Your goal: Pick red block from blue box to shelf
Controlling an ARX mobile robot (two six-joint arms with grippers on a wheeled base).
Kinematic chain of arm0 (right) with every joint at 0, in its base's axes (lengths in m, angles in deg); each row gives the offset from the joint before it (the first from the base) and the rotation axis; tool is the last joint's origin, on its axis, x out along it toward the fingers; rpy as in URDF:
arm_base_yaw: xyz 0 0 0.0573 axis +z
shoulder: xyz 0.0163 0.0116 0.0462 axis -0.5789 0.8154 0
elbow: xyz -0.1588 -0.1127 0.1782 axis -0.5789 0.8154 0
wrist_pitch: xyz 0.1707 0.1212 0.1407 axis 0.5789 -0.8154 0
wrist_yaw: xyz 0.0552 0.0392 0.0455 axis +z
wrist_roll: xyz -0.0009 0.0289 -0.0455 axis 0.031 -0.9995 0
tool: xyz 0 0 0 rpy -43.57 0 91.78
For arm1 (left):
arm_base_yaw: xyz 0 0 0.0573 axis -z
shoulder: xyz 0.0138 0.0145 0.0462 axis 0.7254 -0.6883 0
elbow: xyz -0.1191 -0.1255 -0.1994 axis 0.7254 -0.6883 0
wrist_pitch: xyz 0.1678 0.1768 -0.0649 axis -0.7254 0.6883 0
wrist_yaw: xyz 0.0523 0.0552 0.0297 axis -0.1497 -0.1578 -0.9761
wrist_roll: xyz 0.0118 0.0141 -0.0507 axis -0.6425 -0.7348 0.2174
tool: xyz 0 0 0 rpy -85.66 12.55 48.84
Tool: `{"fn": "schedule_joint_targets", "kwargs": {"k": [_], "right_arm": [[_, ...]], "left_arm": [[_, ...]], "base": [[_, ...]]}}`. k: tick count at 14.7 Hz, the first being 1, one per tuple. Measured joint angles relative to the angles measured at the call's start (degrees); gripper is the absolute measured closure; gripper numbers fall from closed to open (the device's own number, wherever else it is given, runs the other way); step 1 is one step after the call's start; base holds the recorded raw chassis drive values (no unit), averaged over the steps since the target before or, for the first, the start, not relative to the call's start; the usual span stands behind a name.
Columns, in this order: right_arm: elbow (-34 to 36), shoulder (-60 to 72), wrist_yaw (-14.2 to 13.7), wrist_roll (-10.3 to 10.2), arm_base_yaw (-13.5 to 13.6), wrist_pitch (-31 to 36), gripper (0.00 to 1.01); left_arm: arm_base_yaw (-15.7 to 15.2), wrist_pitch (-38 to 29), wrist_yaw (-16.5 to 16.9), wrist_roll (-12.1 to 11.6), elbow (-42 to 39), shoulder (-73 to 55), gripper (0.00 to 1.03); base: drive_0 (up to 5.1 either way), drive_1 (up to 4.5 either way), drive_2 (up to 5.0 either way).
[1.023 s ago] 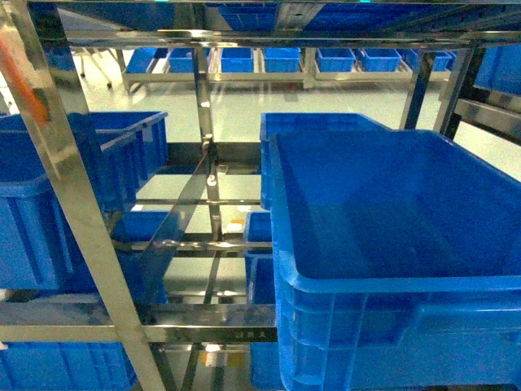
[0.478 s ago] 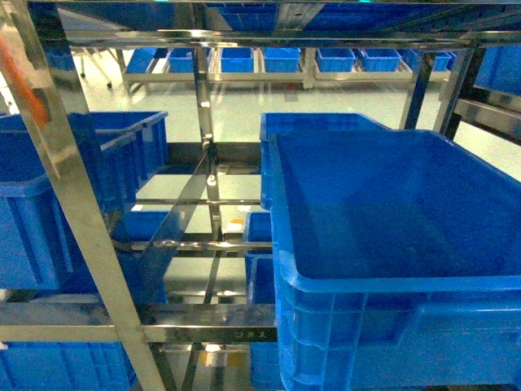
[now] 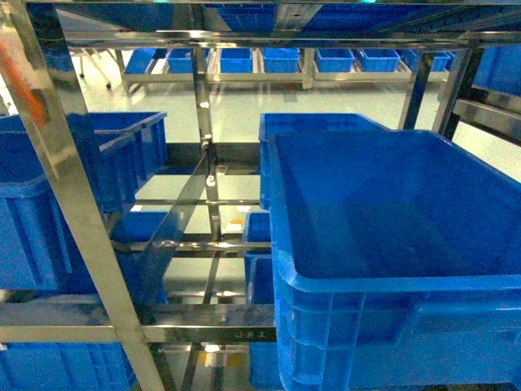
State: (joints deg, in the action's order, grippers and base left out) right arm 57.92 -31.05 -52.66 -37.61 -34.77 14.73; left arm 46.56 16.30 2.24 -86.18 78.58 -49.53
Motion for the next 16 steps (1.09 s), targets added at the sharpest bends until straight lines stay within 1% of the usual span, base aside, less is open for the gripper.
{"fn": "schedule_joint_targets", "kwargs": {"k": [1,2,3,4,5,6,7,8,9,10,11,12,13,14,15,16], "right_arm": [[-2.4,7.8,0.8,0.3,1.0,4.3,0.75],[-8.0,23.2,2.6,-1.7,1.6,11.4,0.75],[-15.1,43.6,3.0,-6.1,4.7,21.3,0.75],[-18.6,51.0,1.4,-6.3,6.4,25.7,0.75],[-22.5,57.2,1.0,-7.0,7.4,26.9,0.75],[-27.9,66.2,-1.1,-8.2,8.6,28.6,0.75],[-32.9,74.9,-2.2,-9.6,8.8,29.3,0.72],[-36.2,81.3,-3.4,-12.0,8.8,30.7,0.60],[-37.4,86.1,-5.7,-14.8,9.2,34.4,0.48],[-35.2,85.8,-6.1,-16.9,9.7,37.3,0.37],[-30.4,81.7,-6.3,-17.0,11.5,41.2,0.24],[-26.5,77.2,-4.7,-18.0,12.3,43.9,0.15],[-22.0,73.1,-4.9,-19.1,13.5,50.1,0.08],[-17.2,71.9,-10.1,-16.5,14.4,61.0,0.16],[-13.1,70.9,-14.3,-13.3,13.8,66.9,0.25],[-9.6,70.1,-15.8,-10.6,12.2,69.6,0.35]], "left_arm": [[0.0,0.0,0.0,0.0,0.0,0.0,0.05],[0.0,0.0,-0.1,0.0,0.0,0.0,0.05],[0.0,0.0,0.0,0.0,0.0,0.0,0.05],[0.0,0.0,0.0,0.0,0.0,0.0,0.05],[0.0,0.0,0.0,0.0,0.0,0.0,0.05],[0.0,0.0,0.0,0.0,0.0,0.0,0.05],[0.0,0.0,0.0,0.0,0.0,0.0,0.05],[0.0,0.0,0.0,0.0,0.0,0.0,0.05],[0.0,0.0,0.0,0.0,0.0,0.0,0.05],[0.0,0.0,0.0,0.0,0.0,0.0,0.05],[0.0,0.0,0.0,0.0,0.0,0.0,0.05],[0.0,0.0,0.0,0.0,0.0,0.0,0.05],[0.0,0.0,0.0,0.0,0.0,0.0,0.05],[0.0,0.1,0.0,0.0,0.0,0.0,0.05],[0.0,0.0,0.0,0.0,0.0,0.0,0.05],[0.0,0.0,0.0,0.0,0.0,0.0,0.05]], "base": [[0.0,0.00,0.0],[0.0,0.00,0.0],[0.0,0.00,0.0],[0.0,0.00,0.0],[0.0,0.00,0.0],[0.0,0.00,0.0],[0.0,0.00,0.0],[0.0,0.00,0.0],[0.0,0.00,0.0],[0.0,0.00,0.0],[0.0,0.00,0.0],[0.0,0.00,0.0],[0.0,0.00,0.0],[0.0,0.00,0.0],[0.0,0.00,0.0],[0.0,0.00,0.0]]}}
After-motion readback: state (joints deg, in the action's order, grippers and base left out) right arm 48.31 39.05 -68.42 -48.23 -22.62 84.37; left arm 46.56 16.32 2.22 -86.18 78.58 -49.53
